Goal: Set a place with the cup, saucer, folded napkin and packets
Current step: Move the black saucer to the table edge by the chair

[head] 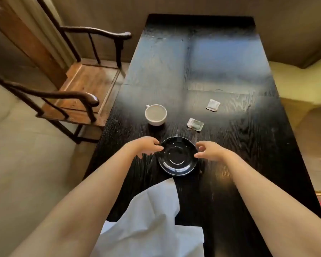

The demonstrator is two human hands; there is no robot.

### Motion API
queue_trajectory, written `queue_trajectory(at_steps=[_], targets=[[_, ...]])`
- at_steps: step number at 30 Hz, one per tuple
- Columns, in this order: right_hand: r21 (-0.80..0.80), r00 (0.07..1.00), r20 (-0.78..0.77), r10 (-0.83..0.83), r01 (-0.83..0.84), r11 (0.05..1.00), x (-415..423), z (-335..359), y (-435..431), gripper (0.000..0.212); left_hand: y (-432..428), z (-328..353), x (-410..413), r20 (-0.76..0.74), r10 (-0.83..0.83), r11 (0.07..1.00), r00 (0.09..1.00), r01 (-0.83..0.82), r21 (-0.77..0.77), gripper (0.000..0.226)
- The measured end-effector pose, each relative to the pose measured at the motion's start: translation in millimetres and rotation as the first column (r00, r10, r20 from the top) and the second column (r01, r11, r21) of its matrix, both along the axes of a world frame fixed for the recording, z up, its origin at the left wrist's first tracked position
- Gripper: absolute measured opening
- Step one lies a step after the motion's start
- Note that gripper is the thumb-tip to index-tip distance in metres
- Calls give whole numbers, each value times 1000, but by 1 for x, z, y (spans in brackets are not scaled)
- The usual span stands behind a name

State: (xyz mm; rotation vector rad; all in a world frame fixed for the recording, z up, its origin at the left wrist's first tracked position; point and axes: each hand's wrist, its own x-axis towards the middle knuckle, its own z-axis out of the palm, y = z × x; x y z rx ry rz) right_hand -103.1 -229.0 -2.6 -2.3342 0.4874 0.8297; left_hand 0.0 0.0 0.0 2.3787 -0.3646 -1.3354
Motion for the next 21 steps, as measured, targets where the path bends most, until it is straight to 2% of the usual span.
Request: queue_trajectory(at_steps=[3,7,10,12,17,21], targets=[[20,999,-17,-41,41,999,-2,-15,1,67,-3,-17,-8,9,41,999,999,-41,27,65],[-29,994,96,-45,48,998,0,-33,4,60,-7,-40,-20,-23,181,982,983,-182,-53,69],[28,980,159,-118,115,993,3,-45,6,50,-9,-52,-24,-63,325,934,944,-330,-135,69],[87,968,159,-196,184,979,3,-52,9,55,-12,-59,-27,-93,412,889,907,-422,-180,64],[104,950,175,-259,243,964,4,-63,10,57,-15,-70,-32,-85,548,800,832,-551,-237,33],[161,893,219,-394,366,917,-4,-63,8,55,-18,-64,-33,-109,562,780,820,-569,-262,33]])
